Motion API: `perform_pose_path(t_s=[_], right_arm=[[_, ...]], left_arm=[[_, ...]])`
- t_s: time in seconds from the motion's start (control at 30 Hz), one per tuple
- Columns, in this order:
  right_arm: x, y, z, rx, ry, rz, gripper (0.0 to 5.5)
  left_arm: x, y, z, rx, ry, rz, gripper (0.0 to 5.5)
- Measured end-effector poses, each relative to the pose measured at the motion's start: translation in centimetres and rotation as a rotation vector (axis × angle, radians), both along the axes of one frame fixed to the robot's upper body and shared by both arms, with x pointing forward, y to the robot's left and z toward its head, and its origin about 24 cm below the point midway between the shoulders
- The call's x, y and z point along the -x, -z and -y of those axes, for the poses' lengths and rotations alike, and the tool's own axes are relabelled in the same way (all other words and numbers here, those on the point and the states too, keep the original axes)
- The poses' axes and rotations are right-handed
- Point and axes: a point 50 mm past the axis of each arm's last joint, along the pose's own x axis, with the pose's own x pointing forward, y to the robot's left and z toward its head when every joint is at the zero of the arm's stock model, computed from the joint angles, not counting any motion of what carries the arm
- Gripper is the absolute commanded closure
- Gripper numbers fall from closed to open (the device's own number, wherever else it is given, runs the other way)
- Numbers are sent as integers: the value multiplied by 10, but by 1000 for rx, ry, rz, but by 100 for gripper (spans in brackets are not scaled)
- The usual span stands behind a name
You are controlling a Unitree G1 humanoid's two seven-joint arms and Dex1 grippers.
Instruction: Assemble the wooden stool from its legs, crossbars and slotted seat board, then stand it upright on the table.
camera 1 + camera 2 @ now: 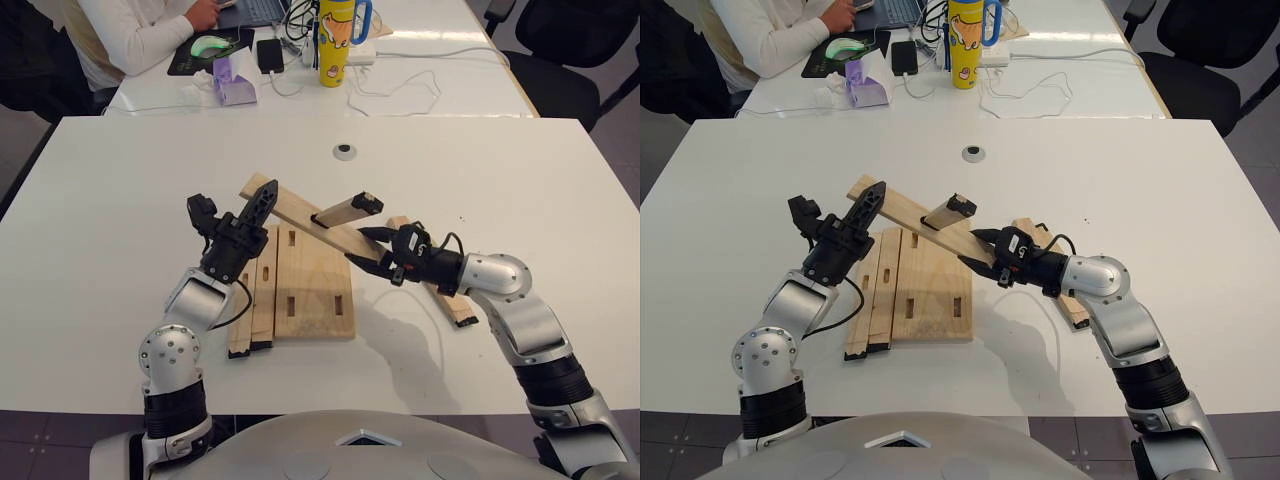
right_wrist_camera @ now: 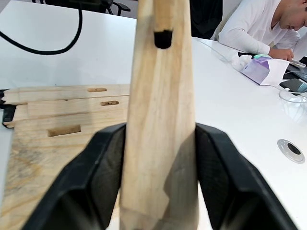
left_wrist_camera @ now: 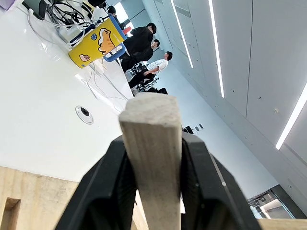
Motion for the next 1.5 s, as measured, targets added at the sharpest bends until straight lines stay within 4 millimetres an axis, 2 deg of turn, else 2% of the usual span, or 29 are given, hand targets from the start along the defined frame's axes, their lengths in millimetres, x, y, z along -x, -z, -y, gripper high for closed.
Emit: perform_pose_path(t_s=[0.3,0.33,0.5,0.77,0.9,1.07,1.17,1.33,1.5], right_arm=[[-3,-3,-2,-24,-7,-23,342],[-3,-4,-2,-25,-8,-23,306],[-4,-7,0,-40,2,-23,228],[-7,-14,0,-68,4,-23,225],[-10,-19,1,-78,-10,-35,225],[-10,-21,11,-84,-22,-110,225],[-5,-19,18,2,-113,-158,225],[10,0,27,269,-334,-229,225],[19,7,13,279,-461,-266,225]], left_arm=[[-2,-1,-1,1,-27,5,440],[-2,-2,-2,1,-34,4,440],[-4,3,-14,-14,-123,-22,445],[-7,7,-22,-23,-190,-50,445],[-13,7,-40,-6,-312,-63,445],[-15,1,-78,63,-536,-45,445],[-14,3,-94,63,-609,-63,445],[-15,2,-97,67,-625,-66,445],[-14,2,-97,65,-633,-76,445]])
